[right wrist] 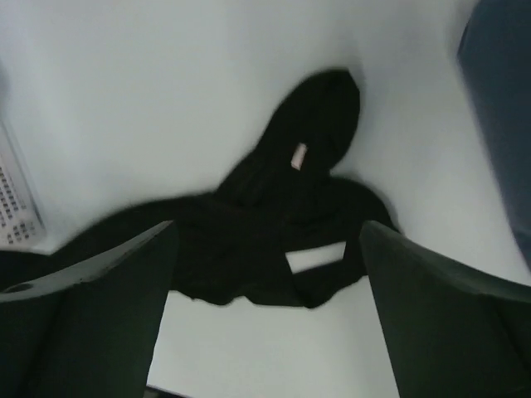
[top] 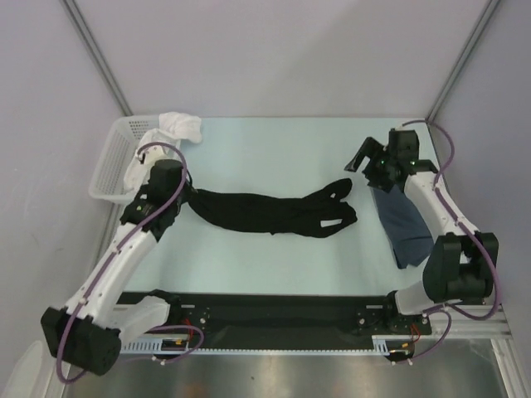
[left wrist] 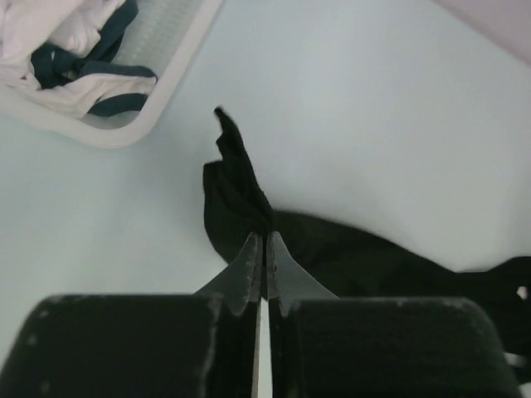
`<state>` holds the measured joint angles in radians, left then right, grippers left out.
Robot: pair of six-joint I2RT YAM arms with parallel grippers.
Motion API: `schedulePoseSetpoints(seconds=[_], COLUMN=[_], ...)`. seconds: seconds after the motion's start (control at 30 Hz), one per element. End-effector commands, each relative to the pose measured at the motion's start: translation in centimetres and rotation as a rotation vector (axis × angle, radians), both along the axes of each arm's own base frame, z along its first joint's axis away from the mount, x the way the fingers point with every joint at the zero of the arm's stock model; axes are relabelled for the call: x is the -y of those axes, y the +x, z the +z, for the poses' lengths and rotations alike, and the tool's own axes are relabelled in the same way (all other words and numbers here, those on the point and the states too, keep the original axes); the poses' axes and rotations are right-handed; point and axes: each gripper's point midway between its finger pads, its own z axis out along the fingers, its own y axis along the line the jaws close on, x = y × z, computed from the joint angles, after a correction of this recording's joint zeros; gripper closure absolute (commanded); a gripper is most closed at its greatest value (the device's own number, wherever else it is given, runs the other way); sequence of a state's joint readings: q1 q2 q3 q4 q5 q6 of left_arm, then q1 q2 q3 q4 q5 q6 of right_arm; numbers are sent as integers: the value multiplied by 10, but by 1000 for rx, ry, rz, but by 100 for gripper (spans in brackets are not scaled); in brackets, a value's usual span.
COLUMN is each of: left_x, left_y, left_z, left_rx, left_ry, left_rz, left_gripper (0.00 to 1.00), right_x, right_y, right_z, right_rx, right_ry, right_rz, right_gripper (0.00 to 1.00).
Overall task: Fold and stack the tank tops
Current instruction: Flatten the tank top out
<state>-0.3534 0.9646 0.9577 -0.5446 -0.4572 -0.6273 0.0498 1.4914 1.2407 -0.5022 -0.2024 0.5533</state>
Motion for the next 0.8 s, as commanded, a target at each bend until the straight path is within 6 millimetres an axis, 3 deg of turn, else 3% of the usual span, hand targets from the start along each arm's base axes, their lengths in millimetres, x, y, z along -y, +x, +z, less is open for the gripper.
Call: schedulePoseSetpoints(seconds=[0.0, 0.07, 0.1, 0.13, 0.17, 0.2, 0.23, 0.27, 0.3, 0.47, 0.57, 0.63, 0.67, 0.73, 0.77], left_x=[5, -2, -4, -5, -12, -12, -13, -13, -12, 24, 42, 43, 44, 45, 45], left_y=[33, 48, 55, 60, 66, 73, 77, 78, 79, 65, 37, 25, 17, 7, 1], left_z=[8, -10, -7, -10, -14, -17, -19, -19, -15, -5, -26, -26, -40, -39, -50], left_rx=[40, -20, -13, -24, -34, -41, -46, -52, -51, 27, 7, 23, 1, 24, 15], left_ry=[-47, -37, -45, -60, -69, -78, -86, -99, -104, -199, -261, -266, -272, -279, -283], left_rz=[-63, -29, -21, -7, 12, 13, 14, 11, 4, -195, -305, -324, -330, -350, -350], left_gripper=[83, 79, 75, 71, 68, 45, 31, 20, 11, 4, 0, 0, 0, 0, 1], right_x=[-10, -32, -39, -46, -65, -75, -79, -100, -108, -156, -197, -210, -218, -233, -238], right_y=[-21, -40, -48, -58, -68, -75, -80, -94, -99, -116, -127, -128, -132, -135, -136], right_z=[63, 46, 49, 32, 26, 21, 8, -2, -9, -50, -65, -76, -92, -99, -106], right_rx=[239, 250, 281, 255, 250, 247, 218, 206, 198, 128, 126, 111, 76, 75, 56], right_ry=[-42, -39, -49, -64, -74, -91, -138, -153, -171, -225, -243, -255, -268, -266, -260], right_rz=[22, 114, 155, 187, 256, 297, 317, 391, 423, 549, 636, 656, 674, 692, 684], right_gripper=[0, 13, 27, 33, 38, 44, 49, 51, 53, 57, 60, 62, 62, 63, 63])
